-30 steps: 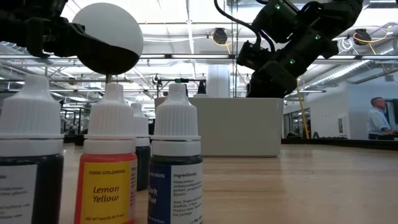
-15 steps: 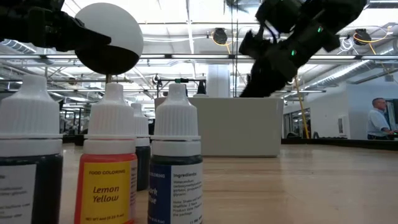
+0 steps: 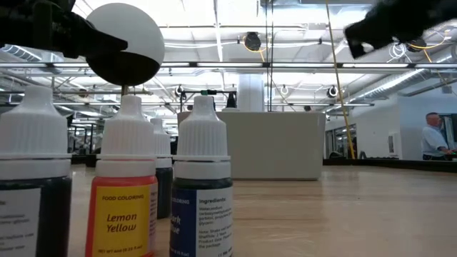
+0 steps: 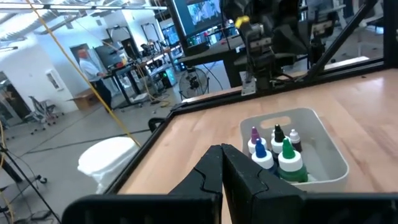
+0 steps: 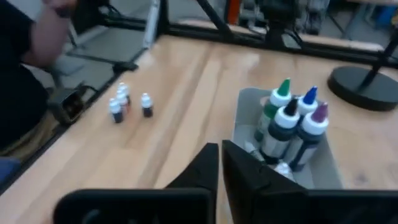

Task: Pick & Place food coloring
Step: Put the small red food coloring bottle into the gray bin

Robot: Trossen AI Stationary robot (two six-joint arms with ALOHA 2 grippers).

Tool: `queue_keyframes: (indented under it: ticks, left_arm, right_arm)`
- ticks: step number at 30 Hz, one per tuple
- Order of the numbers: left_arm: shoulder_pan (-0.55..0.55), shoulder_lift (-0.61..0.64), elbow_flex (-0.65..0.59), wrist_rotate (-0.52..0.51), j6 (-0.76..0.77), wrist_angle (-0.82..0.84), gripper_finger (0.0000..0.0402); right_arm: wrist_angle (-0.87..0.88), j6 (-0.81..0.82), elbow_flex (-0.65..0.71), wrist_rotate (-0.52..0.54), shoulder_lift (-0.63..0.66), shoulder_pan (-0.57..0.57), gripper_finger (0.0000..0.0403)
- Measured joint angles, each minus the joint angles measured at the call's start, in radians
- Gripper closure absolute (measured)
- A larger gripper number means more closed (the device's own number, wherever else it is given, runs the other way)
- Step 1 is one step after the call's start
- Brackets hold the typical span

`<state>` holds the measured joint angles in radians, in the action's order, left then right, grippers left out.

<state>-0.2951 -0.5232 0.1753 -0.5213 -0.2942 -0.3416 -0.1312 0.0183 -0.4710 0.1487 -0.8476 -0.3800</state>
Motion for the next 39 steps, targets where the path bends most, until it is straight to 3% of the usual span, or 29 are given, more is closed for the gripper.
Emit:
queue_keyframes:
  ticks: [4, 8, 16, 22, 26, 31, 39]
  left_arm:
    - [0.0, 0.0, 0.0, -0.001, 0.029, 0.0, 0.0392]
    - [0.0, 0.0, 0.0, -0.002, -0.003, -0.055, 0.0391]
    - [0.0, 0.0, 0.0, 0.12, 0.084, -0.077, 0.0392]
    - [0.0, 0.0, 0.0, 0.141, 0.173, -0.056, 0.0392]
    - [-0.001, -0.029, 0.0, 0.255, 0.228, 0.028, 0.0392]
    - [-0.055, -0.197, 0.0, 0.4, 0.343, -0.058, 0.0392]
    - [-0.276, -0.679, 0.024, 0.351, 0.486, -0.375, 0.0392]
  right_arm:
    - [-0.196, 0.004, 0.177, 0.022, 0.133, 0.001, 0.0394]
    - [-0.211, -0.012, 0.267, 0.033, 0.256, 0.049, 0.0401]
    - [-0.083, -0.03, 0.283, 0.031, 0.455, 0.077, 0.0402]
    - [-0.064, -0.042, 0.291, 0.03, 0.518, 0.068, 0.0402]
    - [-0.137, -0.041, 0.351, 0.036, 0.538, 0.078, 0.0402]
    - [-0.265, -0.033, 0.424, 0.04, 0.54, 0.106, 0.0402]
    - [-0.264, 0.056, 0.441, 0.094, 0.54, 0.152, 0.0402]
